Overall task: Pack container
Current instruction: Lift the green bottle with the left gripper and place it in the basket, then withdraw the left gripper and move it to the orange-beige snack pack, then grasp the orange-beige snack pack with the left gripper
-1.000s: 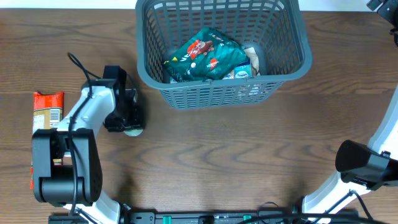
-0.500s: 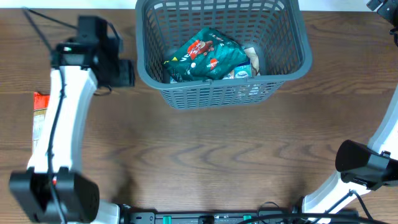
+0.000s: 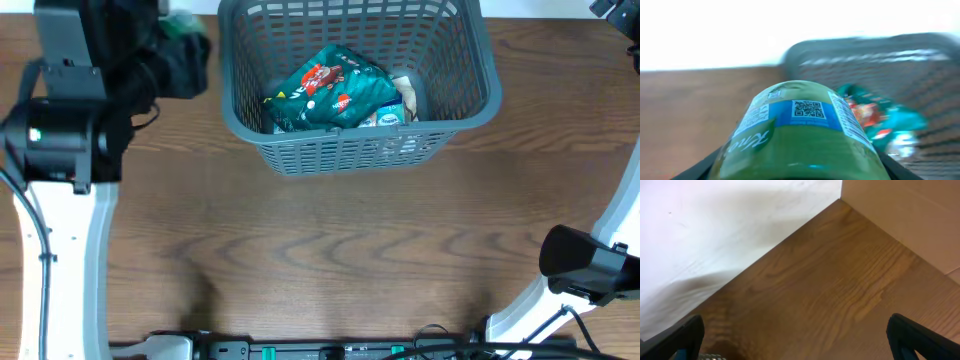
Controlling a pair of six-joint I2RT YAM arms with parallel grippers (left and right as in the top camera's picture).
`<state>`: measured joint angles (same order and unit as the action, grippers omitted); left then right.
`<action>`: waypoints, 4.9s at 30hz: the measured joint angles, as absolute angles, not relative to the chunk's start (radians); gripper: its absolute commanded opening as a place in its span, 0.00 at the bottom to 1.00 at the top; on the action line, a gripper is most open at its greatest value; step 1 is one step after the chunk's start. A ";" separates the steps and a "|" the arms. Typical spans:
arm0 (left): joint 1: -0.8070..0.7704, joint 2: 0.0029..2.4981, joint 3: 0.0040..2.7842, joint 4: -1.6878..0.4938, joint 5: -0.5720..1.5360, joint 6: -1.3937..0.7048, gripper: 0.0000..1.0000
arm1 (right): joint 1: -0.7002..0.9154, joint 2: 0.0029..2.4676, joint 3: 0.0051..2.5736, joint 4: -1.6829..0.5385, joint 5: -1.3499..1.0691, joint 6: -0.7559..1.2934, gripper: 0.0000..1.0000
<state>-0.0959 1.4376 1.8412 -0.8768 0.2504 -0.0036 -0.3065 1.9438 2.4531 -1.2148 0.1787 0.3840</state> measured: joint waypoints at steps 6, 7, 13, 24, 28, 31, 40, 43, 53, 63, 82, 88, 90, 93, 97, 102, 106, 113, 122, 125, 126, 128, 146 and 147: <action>-0.214 1.456 1.842 -0.785 0.333 -0.004 0.06 | -0.307 1.944 2.453 -1.215 0.179 0.384 0.99; -0.238 1.467 1.842 -0.773 0.338 -0.003 0.06 | -0.307 1.944 2.453 -1.215 0.179 0.384 0.99; -0.342 1.571 1.843 -0.732 0.358 -0.004 0.06 | -0.307 1.944 2.453 -1.215 0.179 0.384 0.99; -0.443 1.800 1.842 -0.772 0.361 -0.004 0.05 | -0.307 1.944 2.453 -1.215 0.179 0.384 0.99; -0.462 1.818 1.842 -0.786 0.361 -0.003 0.06 | -0.307 1.944 2.453 -1.215 0.179 0.384 0.99; -0.469 1.819 1.842 -0.788 0.361 -0.002 0.06 | -0.307 1.944 2.453 -1.215 0.179 0.384 0.99; -0.471 1.819 1.842 -0.799 0.361 0.000 0.72 | -0.307 1.944 2.453 -1.215 0.179 0.384 0.99; -0.471 1.819 1.842 -0.797 0.362 0.002 0.81 | -0.307 1.944 2.453 -1.215 0.179 0.384 0.99; -0.469 1.819 1.842 -0.794 0.364 0.004 0.78 | -0.307 1.944 2.453 -1.215 0.179 0.384 0.99; -0.345 1.738 1.913 -0.820 0.294 -0.011 0.72 | -0.307 1.944 2.453 -1.215 0.179 0.384 0.99; 0.199 1.465 1.968 -1.334 -0.374 -0.217 0.99 | -0.307 1.944 2.453 -1.215 0.179 0.384 0.99; 0.305 1.482 1.879 -1.428 -0.398 -0.318 0.99 | -0.307 1.944 2.453 -1.215 0.179 0.384 0.99; 0.328 1.483 1.825 -1.423 -0.400 -0.336 0.98 | -0.307 1.944 2.453 -1.215 0.179 0.384 0.99; 0.352 1.485 1.739 -1.397 -0.400 -0.343 0.98 | -0.307 1.944 2.453 -1.215 0.179 0.384 0.99; 0.385 1.486 1.599 -1.328 -0.400 -0.323 0.98 | -0.307 1.944 2.453 -1.214 0.179 0.384 0.99; 0.440 1.488 1.442 -1.222 -0.400 -0.228 0.98 | -0.307 1.944 2.453 -1.215 0.179 0.384 0.99; 0.496 1.493 1.376 -1.174 -0.390 -0.142 0.98 | -0.307 1.944 2.453 -1.215 0.179 0.384 0.99; 0.576 1.494 1.343 -1.114 -0.218 0.051 0.98 | -0.307 1.944 2.453 -1.215 0.179 0.384 0.99; 0.587 1.523 1.342 -1.023 -0.070 0.311 0.98 | -0.307 1.944 2.453 -1.215 0.179 0.384 0.99; 0.588 1.589 1.342 -1.000 -0.057 0.364 0.98 | -0.307 1.944 2.453 -1.215 0.179 0.384 0.99; 0.589 1.618 1.342 -0.991 -0.054 0.376 0.98 | -0.307 1.944 2.453 -1.215 0.179 0.384 0.99; 0.591 1.678 1.341 -0.974 -0.051 0.394 0.98 | -0.307 1.944 2.453 -1.215 0.179 0.384 0.99; 0.762 1.824 1.340 -0.804 0.028 0.424 0.98 | -0.307 1.944 2.453 -1.215 0.179 0.384 0.99; 0.769 1.831 1.340 -0.804 0.042 0.424 0.98 | -0.307 1.944 2.453 -1.215 0.179 0.384 0.99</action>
<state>0.7689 1.8313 1.3403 -0.8040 0.0418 0.4236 -0.3065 1.9438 2.4531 -1.2148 0.1787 0.3840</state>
